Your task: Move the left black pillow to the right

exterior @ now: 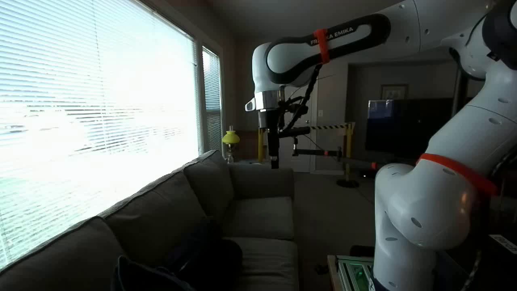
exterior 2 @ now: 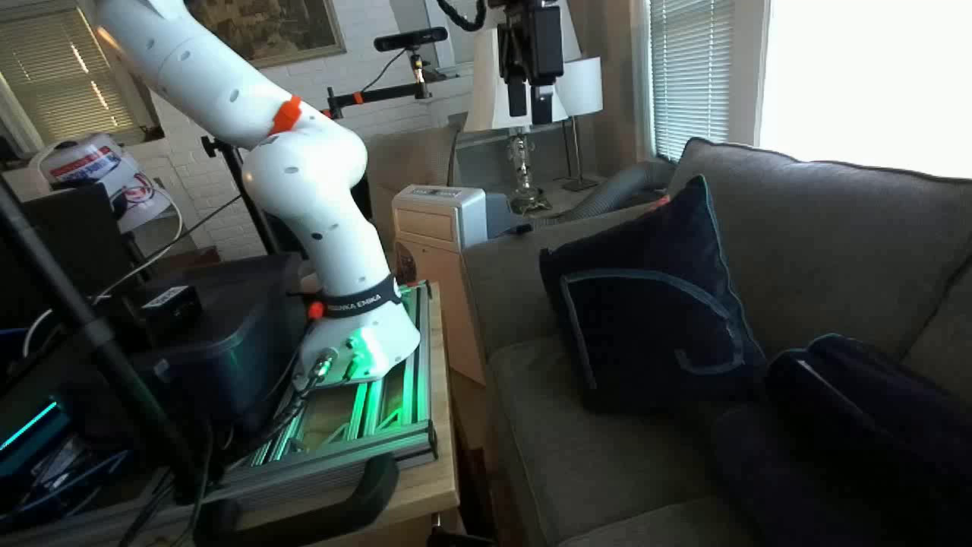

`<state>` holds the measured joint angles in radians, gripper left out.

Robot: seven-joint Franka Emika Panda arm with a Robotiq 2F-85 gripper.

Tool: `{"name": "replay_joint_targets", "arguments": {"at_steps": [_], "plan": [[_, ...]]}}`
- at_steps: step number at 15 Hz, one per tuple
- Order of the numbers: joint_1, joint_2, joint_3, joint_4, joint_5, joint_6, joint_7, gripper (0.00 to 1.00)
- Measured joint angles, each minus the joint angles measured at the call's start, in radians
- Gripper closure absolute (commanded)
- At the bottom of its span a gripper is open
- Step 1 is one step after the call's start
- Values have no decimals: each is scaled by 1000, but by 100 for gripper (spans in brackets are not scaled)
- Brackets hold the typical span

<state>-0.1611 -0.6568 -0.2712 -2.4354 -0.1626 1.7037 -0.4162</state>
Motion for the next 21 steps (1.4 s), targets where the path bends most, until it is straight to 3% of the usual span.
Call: {"name": "replay_joint_targets", "arguments": {"at_steps": [8, 16, 21], "plan": [[0, 2, 0, 1, 0, -5, 14, 0], [-28, 115, 109, 1, -23, 1, 381, 0], [-14, 184, 142, 1, 6, 44, 464, 0]]}}
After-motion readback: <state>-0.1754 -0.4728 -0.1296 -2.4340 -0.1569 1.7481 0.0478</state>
